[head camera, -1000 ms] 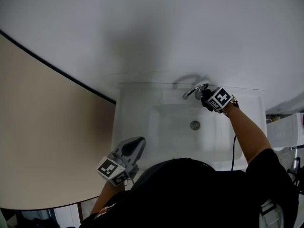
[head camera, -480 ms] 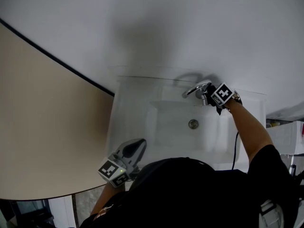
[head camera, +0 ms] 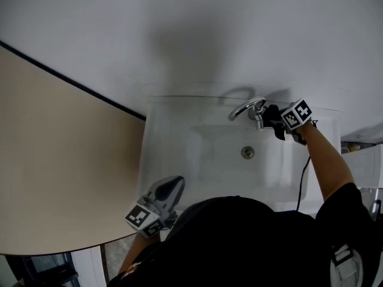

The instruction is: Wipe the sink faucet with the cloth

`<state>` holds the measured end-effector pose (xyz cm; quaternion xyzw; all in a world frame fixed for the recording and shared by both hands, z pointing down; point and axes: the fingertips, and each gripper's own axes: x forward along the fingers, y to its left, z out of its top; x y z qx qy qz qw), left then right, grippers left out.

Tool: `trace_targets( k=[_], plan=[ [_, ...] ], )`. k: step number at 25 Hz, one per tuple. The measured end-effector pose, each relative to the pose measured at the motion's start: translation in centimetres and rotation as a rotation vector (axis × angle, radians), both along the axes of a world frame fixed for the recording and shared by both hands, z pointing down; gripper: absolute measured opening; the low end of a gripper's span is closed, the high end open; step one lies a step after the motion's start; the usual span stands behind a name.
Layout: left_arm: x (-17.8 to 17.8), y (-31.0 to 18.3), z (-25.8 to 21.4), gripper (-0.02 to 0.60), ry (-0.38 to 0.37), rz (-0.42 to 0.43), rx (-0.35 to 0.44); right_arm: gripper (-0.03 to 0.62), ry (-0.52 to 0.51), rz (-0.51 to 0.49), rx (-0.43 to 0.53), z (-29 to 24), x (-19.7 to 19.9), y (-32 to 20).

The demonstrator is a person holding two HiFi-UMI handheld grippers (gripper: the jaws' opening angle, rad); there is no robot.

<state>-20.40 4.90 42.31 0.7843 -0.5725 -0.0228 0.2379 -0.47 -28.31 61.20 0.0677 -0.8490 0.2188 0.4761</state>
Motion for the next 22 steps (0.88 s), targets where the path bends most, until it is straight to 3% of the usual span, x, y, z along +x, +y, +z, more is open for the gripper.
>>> trace_targets(
  k=[3, 6, 11, 14, 22],
  plan=[
    [-0.1, -0.3, 0.0, 0.002, 0.006, 0.011, 0.013, 0.137, -0.116, 0.012, 0.029, -3.8, 0.8, 1.6],
    [0.1, -0.6, 0.0, 0.001, 0.012, 0.029, 0.02, 0.137, -0.227, 0.061, -0.01, -6.1, 2.0, 5.0],
    [0.3, -0.6, 0.3, 0.001, 0.019, 0.046, 0.0, 0.137, -0.302, 0.317, -0.137, -1.3, 2.3, 7.9],
    [0.5, -0.6, -0.2, 0.002, 0.006, 0.042, -0.007, 0.14, -0.336, 0.484, -0.082, 0.2, 1.9, 5.3],
    [0.2, 0.7, -0.6, 0.0, -0.011, 0.006, -0.03, 0.138, -0.247, 0.486, 0.175, -1.2, 5.2, 0.0]
  ],
)
